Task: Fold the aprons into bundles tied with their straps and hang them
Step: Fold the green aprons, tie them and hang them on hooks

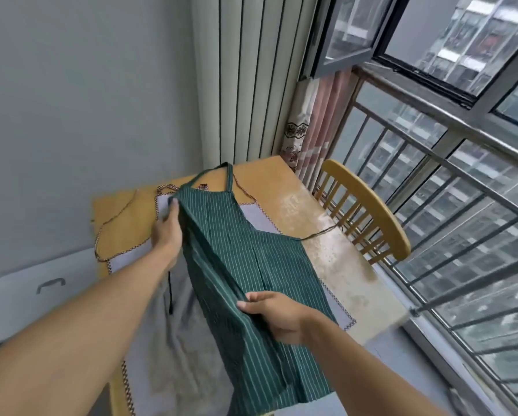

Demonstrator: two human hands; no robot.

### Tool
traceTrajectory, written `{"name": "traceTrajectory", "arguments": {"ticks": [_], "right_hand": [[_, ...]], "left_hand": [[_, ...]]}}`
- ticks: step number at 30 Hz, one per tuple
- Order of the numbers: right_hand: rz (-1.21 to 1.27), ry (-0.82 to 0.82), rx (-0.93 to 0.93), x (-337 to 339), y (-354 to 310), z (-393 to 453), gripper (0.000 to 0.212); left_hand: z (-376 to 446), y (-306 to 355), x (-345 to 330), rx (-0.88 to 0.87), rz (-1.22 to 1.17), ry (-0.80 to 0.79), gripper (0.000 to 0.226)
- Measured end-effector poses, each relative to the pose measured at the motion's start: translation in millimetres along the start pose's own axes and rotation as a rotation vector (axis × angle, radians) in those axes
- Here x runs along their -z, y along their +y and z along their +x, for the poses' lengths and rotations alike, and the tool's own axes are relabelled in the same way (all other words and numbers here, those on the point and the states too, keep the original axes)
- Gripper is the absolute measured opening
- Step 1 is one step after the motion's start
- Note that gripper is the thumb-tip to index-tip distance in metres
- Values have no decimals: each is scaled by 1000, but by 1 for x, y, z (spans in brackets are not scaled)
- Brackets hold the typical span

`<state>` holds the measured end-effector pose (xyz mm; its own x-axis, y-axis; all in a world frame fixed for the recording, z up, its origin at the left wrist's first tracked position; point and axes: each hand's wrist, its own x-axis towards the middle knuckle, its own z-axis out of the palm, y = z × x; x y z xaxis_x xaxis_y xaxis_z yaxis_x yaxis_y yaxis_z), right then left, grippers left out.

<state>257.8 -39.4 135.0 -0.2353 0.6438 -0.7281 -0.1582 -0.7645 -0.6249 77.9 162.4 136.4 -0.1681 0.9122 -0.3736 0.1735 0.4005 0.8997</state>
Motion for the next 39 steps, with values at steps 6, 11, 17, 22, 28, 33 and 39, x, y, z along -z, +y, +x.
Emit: {"name": "traceTrajectory", "arguments": {"ticks": [6,11,17,22,28,33,39], "right_hand": [[-102,292,84,74,22,-15,62],[-393,472,72,145,60,-8,57],[-502,669,-99,201,106,4,50],[-547,702,-208,212,124,17,38],[-542,869,-135,199,138,24,32],[-370,1154,-68,179,156,21,16],[-297,1246,5,176,159,23,24]], "left_hand": [[2,15,-79,-114,288,-313,29],[-9,13,-174,-109,454,-546,18],[-26,-40,-227,-212,703,-695,76],[-14,-91,-193,-264,800,-319,70],[-18,-149,-123,147,592,40,74],[-42,-178,-97,199,510,-41,53],[-70,-192,-86,335,430,-310,36]]}}
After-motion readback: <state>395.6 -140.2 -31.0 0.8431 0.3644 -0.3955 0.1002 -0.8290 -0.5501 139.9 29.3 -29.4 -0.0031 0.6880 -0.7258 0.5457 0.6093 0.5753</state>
